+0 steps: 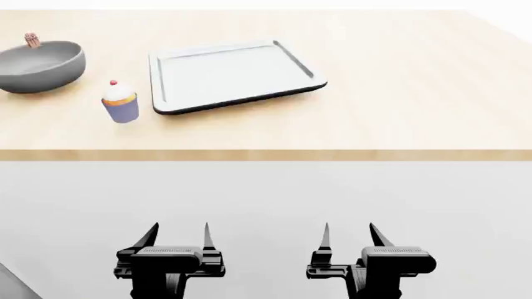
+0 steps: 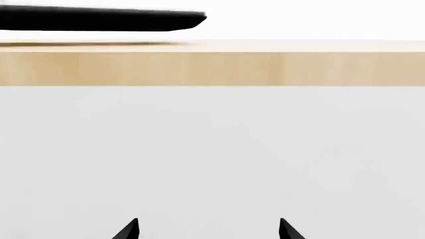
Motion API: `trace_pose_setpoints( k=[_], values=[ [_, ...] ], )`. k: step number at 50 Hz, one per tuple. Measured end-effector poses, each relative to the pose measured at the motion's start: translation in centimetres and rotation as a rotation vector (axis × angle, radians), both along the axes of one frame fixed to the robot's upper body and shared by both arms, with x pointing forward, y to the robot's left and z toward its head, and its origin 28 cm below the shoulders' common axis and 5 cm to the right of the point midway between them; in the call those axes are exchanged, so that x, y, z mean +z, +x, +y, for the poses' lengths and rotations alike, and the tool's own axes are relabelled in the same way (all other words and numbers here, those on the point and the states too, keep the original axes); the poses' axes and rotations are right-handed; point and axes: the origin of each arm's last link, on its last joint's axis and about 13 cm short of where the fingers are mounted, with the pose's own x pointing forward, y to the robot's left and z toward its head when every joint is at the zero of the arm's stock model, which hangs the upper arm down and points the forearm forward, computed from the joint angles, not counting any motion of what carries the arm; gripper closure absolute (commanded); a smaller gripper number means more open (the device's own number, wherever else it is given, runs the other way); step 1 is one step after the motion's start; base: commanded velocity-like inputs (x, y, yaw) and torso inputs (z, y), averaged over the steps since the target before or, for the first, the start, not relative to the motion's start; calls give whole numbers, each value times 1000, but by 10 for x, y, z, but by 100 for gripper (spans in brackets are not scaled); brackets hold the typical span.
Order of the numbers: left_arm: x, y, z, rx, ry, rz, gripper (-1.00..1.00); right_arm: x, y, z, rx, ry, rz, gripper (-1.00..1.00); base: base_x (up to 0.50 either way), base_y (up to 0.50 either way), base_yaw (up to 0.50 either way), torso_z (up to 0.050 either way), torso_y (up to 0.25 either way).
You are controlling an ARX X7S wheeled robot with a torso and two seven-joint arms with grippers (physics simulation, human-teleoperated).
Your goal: Pick up the bowl with cake and place it on the tray. Pick up the cupcake and place it on the tray.
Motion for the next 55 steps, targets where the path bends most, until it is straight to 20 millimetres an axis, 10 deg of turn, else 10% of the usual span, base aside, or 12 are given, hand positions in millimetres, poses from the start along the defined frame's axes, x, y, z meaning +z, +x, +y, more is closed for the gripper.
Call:
trace_pose_setpoints(
  k=[14,22,41,55],
  values=[
    [4,-1,0,4,15,6,-100,2,2,-1,-1,19,3,-100,0,0,0,0,0],
    [43,2,0,19,43,16,-100,24,11,-7,-20,31,3,-100,0,0,0,0,0],
    [193,29,-2,56,18,-50,-100,160,46,-24,-29,34,-76,-100,0,0,0,0,0],
    [274,32,12,56,25,-110,-100,246,32,-33,14,7,-130,-100,294,0,0,0,0]
  ],
)
